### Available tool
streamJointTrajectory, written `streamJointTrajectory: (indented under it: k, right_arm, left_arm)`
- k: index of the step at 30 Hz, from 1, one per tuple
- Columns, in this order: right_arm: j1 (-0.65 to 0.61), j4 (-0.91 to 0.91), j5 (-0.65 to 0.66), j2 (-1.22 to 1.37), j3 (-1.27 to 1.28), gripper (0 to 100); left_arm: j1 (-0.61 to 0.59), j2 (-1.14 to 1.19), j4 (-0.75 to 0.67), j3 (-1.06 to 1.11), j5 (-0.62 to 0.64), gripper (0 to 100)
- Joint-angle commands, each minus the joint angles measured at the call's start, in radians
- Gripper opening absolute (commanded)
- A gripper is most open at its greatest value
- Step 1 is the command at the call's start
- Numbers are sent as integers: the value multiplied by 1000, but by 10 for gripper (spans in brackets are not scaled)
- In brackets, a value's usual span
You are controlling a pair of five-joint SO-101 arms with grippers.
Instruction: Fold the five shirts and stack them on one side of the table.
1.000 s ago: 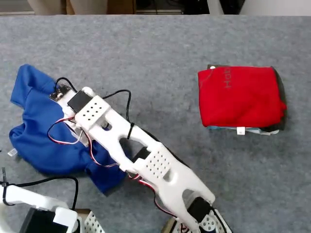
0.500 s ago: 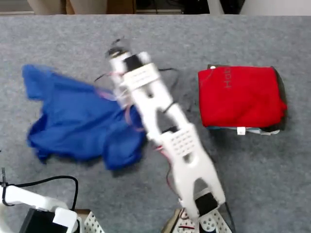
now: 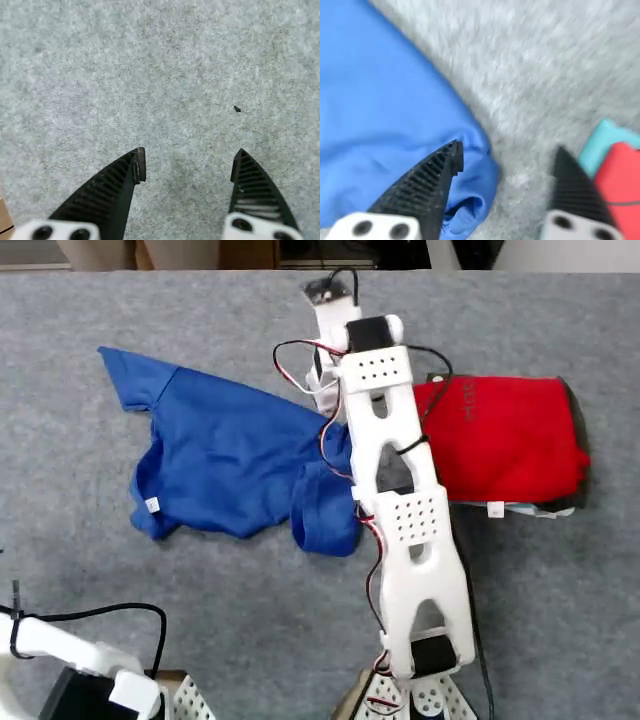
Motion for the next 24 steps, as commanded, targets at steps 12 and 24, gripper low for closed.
streamJointTrajectory:
  k: [12, 24]
  right_arm:
    - [-507, 20, -37, -10, -154, 90]
    - [-799, -44, -187, 16, 182, 307]
  left_arm:
    - [-92, 1, -11, -43, -2, 281]
    - [-160, 2, -11, -43, -3, 281]
